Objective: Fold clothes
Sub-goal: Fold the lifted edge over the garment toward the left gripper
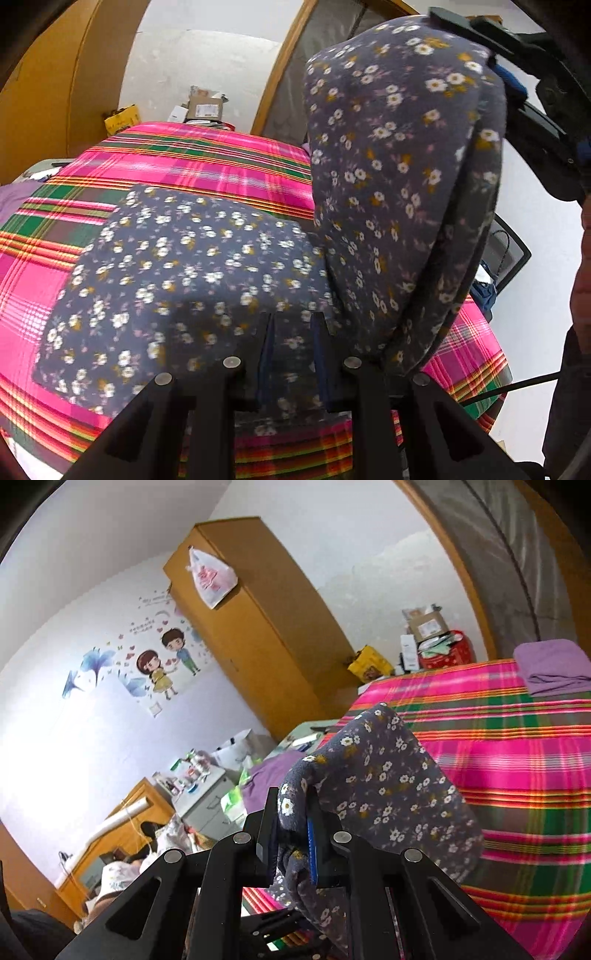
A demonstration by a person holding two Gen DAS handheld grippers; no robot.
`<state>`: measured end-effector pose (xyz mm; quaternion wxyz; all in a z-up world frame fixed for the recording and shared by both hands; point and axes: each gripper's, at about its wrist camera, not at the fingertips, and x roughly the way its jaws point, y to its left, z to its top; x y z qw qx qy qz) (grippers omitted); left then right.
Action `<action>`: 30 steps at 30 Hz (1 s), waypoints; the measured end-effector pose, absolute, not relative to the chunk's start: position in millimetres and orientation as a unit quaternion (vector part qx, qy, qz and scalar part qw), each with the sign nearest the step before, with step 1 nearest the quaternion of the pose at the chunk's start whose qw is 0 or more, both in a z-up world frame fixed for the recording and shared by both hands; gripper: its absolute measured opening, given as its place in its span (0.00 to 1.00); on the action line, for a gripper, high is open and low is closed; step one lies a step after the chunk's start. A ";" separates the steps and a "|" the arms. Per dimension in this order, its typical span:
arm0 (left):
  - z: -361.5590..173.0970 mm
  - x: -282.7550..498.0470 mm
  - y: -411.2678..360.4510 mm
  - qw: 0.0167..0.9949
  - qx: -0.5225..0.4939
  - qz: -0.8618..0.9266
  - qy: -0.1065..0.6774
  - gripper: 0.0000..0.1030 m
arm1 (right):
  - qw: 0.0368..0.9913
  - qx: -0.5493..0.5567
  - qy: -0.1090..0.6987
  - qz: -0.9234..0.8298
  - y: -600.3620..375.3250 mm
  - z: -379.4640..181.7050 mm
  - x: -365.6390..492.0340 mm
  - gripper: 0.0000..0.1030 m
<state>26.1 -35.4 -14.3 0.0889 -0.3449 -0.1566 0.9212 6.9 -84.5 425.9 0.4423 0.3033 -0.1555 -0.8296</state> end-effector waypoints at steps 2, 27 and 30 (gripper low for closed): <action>-14.3 30.4 -44.0 0.080 -0.343 0.922 -0.163 0.20 | 0.449 0.315 -0.150 -0.823 -99.8 418.7 0.6 0.12; -24.9 56.9 -132.7 -0.023 -0.342 0.914 -0.219 0.20 | 0.476 0.475 -0.071 -0.737 -236.7 304.2 -33.0 0.17; -25.0 58.6 -135.3 -0.021 -0.341 0.914 -0.219 0.20 | 0.482 0.499 -0.066 -0.717 -243.3 295.8 -32.3 0.26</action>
